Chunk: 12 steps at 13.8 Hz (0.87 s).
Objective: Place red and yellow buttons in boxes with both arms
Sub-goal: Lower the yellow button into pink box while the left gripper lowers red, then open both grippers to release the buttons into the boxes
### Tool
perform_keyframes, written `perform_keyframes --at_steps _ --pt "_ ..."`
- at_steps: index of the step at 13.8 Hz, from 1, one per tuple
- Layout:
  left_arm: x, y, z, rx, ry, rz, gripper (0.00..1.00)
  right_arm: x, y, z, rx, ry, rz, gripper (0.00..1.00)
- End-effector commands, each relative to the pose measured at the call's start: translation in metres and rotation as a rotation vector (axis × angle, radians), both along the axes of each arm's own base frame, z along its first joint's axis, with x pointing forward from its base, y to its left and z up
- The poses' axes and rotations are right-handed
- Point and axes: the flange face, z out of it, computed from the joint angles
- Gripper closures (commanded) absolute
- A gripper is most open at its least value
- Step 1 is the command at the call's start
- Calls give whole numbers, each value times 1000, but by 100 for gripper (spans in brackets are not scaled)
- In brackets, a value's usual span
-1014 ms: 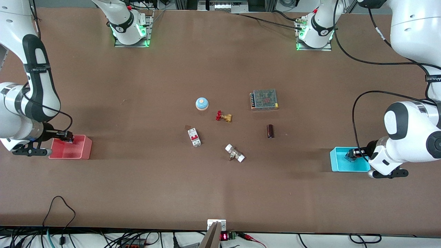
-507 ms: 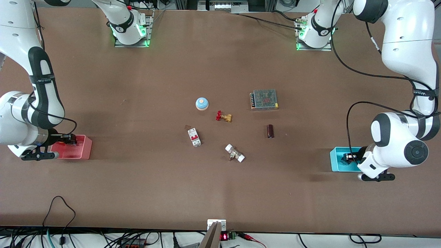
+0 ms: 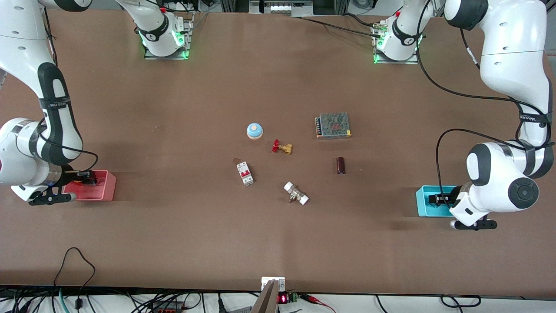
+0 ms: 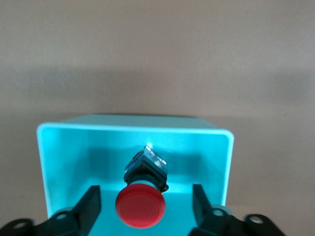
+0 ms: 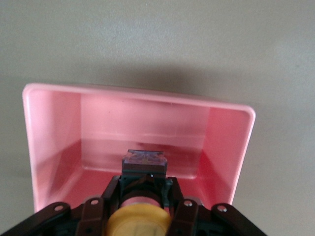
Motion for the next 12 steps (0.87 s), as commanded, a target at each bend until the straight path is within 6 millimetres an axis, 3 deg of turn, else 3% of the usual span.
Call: perform_keyframes --at_steps 1,5,6,7,10,12 --pt "11 -6 28 18 -42 -27 0 7 -4 -6 -1 1 24 71" --pt "4 -15 92 23 -63 -18 0 5 -4 -15 1 13 23 69" --pt "1 -19 115 24 -72 -8 0 7 -3 -13 0 9 24 54" --pt "-5 -22 141 31 -79 6 0 13 0 -4 -1 -8 15 4" --pt "-23 -28 194 52 -60 -9 0 23 -3 24 -9 -53 18 0" --pt "-35 -33 226 51 -60 -22 0 29 -3 54 -10 -100 16 0"
